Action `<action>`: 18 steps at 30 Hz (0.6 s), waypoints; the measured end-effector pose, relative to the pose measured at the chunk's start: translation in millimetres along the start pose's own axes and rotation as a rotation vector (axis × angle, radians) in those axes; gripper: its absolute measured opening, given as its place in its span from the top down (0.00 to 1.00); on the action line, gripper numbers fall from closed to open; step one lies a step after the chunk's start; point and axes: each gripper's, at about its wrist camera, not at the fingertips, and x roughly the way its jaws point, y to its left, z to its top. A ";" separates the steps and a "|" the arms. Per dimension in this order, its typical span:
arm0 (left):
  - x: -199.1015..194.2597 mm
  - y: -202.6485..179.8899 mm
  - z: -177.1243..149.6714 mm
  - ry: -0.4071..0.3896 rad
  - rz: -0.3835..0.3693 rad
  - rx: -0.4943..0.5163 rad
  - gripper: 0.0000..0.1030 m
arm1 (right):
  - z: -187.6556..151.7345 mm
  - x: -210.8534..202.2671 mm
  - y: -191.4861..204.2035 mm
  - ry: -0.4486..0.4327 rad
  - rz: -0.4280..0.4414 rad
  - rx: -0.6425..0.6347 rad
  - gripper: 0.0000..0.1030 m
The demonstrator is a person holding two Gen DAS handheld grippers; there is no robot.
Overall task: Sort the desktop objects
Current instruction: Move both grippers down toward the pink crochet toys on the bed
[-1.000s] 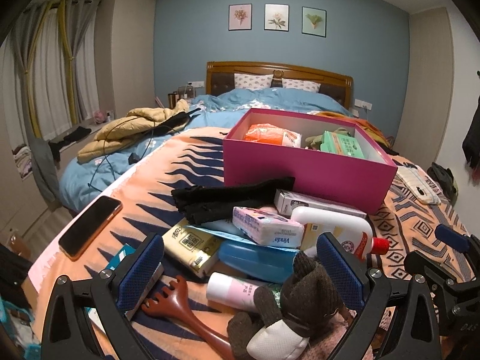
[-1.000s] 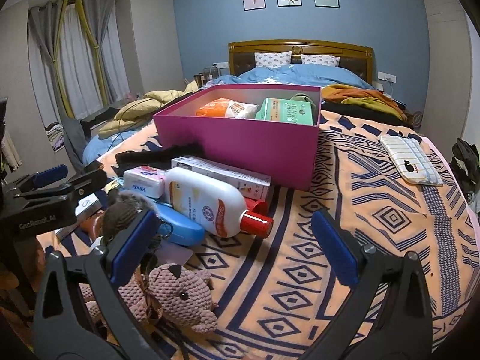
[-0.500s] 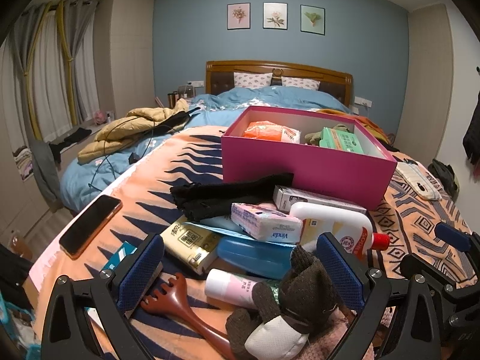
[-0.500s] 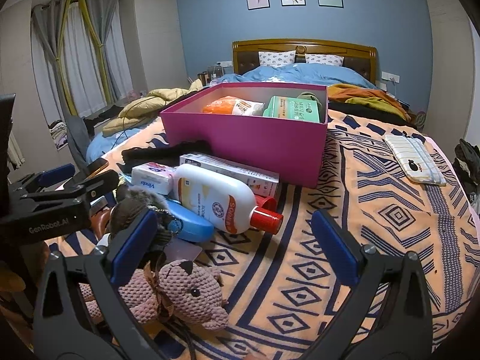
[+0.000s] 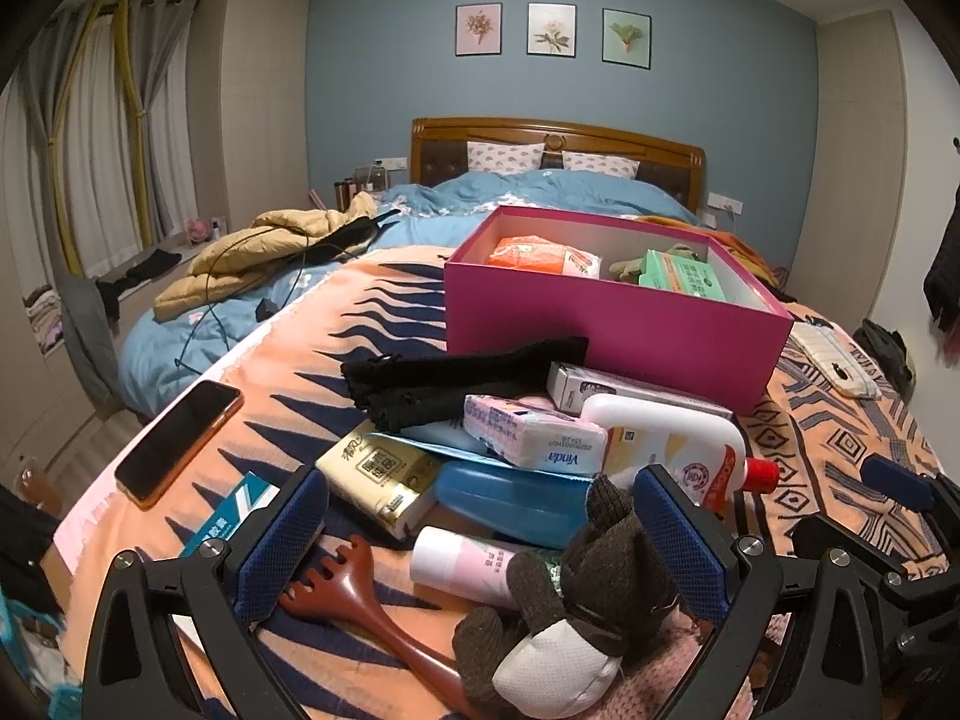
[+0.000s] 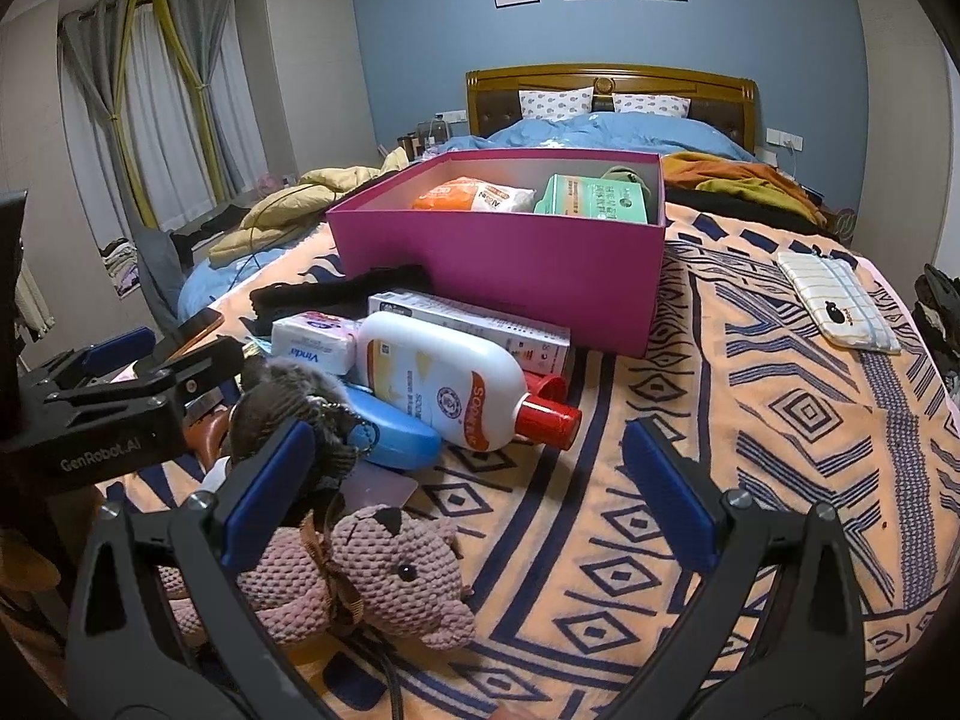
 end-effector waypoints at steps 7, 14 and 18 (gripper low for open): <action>0.7 -1.4 -2.1 0.003 0.000 0.007 0.00 | -1.6 3.6 -2.9 0.033 0.048 0.035 0.00; 2.4 0.3 -4.9 0.013 -0.007 0.003 0.00 | -4.9 4.6 2.5 0.040 0.058 0.016 0.00; 2.2 0.0 -7.6 0.017 -0.022 0.010 0.00 | -7.4 6.9 1.6 0.053 0.059 0.022 0.00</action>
